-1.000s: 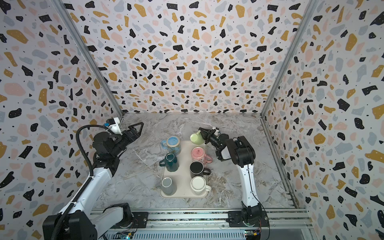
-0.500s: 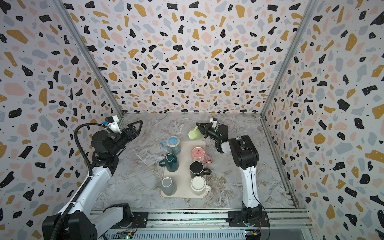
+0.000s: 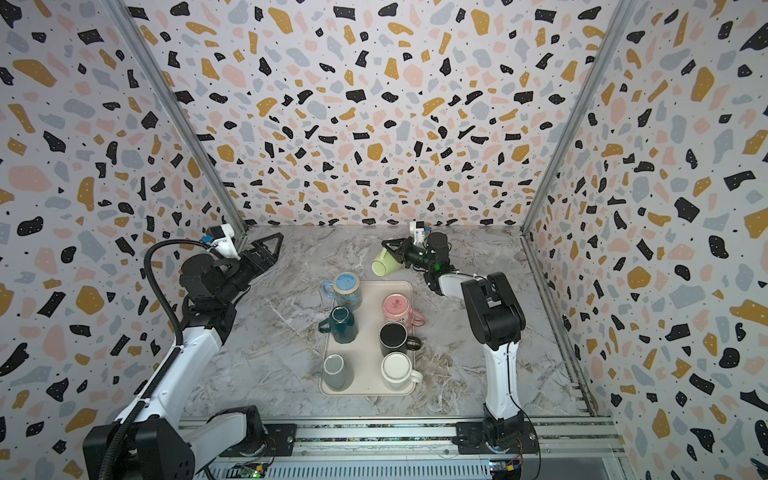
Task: Turn the mug right side up
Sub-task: 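Lift the green mug and rotate it upright with the right gripper, then move the left gripper to the green mug's handle beside the right gripper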
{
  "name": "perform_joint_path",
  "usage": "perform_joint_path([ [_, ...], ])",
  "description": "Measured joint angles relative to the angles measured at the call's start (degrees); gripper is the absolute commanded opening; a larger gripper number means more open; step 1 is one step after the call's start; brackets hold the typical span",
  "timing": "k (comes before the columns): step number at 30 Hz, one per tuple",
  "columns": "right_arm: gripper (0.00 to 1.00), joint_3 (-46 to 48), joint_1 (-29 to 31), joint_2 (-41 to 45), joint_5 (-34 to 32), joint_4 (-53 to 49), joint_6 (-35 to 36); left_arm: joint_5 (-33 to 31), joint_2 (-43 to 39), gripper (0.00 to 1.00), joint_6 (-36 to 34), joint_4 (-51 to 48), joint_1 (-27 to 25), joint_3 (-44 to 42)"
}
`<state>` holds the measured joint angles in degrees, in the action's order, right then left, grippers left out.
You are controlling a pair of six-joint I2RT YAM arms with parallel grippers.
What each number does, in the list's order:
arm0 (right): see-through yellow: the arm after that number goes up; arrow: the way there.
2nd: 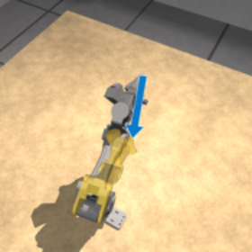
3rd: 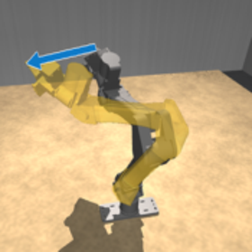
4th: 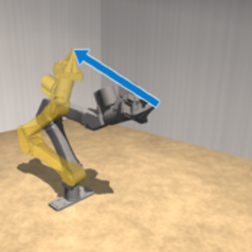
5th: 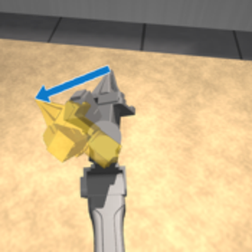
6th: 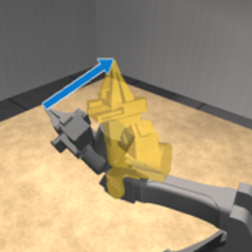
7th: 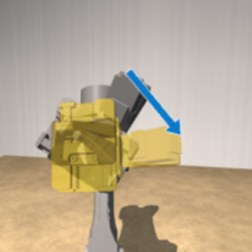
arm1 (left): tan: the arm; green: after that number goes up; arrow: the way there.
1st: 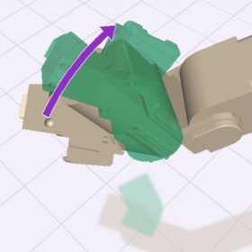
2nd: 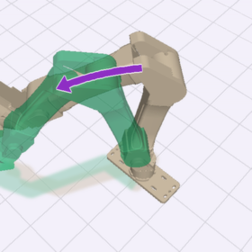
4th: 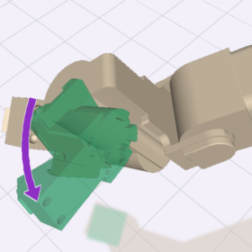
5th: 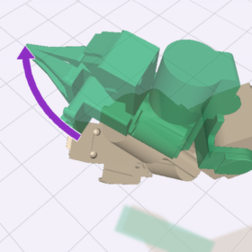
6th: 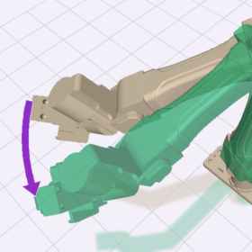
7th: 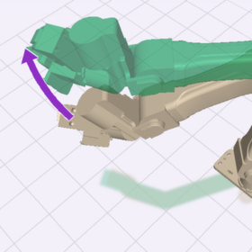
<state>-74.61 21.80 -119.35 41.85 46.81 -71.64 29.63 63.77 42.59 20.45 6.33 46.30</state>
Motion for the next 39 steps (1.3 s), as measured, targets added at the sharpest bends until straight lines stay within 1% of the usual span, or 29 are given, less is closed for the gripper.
perform_joint_path([
  [4, 0.00, -1.14, 2.08, 3.54, -2.62, -10.80, 10.95, 0.11, 1.49, 0.97, 0.00, 0.20, 0.00, 1.84],
  [7, 0.00, -2.60, 3.28, 6.73, -4.07, -16.11, 18.12, 0.66, 2.86, 0.96, 0.11, 0.70, 0.00, 3.08],
  [11, 0.00, -4.26, 4.44, 10.29, -5.29, -20.09, 26.16, 1.79, 4.94, 0.96, 0.61, 1.75, 0.00, 4.48],
  [16, 0.00, -4.87, 6.73, 13.29, -7.98, -25.68, 37.40, 3.58, 7.85, 0.93, 0.70, 1.33, 0.00, 8.28],
  [20, 0.00, -5.51, 10.97, 14.38, -10.97, -31.80, 47.87, 5.35, 9.29, 0.92, -0.09, -0.94, -0.07, 11.34],
  [24, 0.00, -5.51, 15.58, 15.63, -14.80, -37.68, 57.51, 6.14, 9.81, 0.91, -4.79, -8.74, -1.44, 15.26],
  [27, 0.00, -5.46, 18.60, 16.94, -18.05, -40.85, 63.76, 6.45, 10.32, 0.89, -9.53, -15.13, -3.96, 18.51],
  [30, 0.00, -4.52, 20.63, 19.26, -21.99, -41.97, 69.22, 6.56, 10.84, 0.88, -14.05, -20.57, -6.47, 20.72],
  [35, 0.00, -1.55, 22.84, 24.24, -28.46, -42.47, 76.54, 5.55, 11.82, 0.87, -20.72, -29.14, -10.40, 22.36],
  [39, 0.00, -1.29, 24.37, 25.92, -32.57, -42.47, 81.18, 3.41, 13.03, 0.86, -25.03, -35.21, -13.70, 24.28],
])
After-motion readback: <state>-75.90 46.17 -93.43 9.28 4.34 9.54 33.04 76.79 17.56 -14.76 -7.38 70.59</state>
